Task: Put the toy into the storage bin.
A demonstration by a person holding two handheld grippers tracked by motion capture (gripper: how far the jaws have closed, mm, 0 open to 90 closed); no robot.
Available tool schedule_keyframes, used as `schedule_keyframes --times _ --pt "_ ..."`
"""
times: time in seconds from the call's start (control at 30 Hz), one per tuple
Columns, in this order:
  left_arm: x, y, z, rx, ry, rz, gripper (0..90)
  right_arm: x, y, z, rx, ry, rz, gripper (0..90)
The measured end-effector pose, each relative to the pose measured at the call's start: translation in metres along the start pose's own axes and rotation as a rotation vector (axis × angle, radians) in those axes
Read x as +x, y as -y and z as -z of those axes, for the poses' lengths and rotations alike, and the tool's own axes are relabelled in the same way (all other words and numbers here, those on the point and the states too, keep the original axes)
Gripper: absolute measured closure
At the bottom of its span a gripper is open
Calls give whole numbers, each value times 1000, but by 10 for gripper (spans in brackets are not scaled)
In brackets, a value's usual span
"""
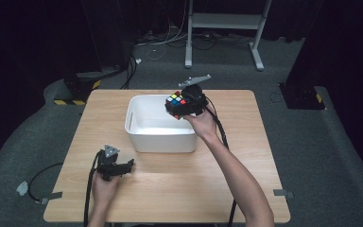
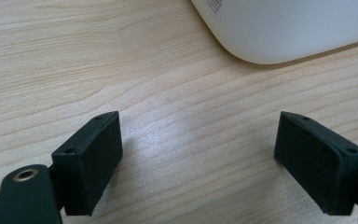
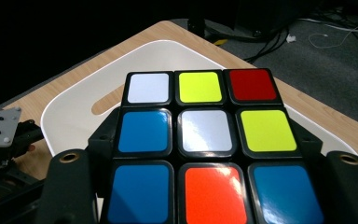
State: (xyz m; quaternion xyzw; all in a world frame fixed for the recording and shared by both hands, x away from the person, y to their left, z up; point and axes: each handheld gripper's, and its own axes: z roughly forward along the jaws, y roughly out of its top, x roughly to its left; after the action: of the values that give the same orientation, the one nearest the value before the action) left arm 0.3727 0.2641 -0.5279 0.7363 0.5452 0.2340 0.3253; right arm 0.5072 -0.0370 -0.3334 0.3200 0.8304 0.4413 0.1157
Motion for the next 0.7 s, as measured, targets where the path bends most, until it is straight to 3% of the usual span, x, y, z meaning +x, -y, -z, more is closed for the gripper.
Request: schedule_keyframes --times 0.27,0.7 --pt "0 0 0 0 0 -1 154 -1 -6 -11 -7 12 -8 332" --pt "0 0 0 0 0 -2 154 -10 -5 -33 41 35 -22 332"
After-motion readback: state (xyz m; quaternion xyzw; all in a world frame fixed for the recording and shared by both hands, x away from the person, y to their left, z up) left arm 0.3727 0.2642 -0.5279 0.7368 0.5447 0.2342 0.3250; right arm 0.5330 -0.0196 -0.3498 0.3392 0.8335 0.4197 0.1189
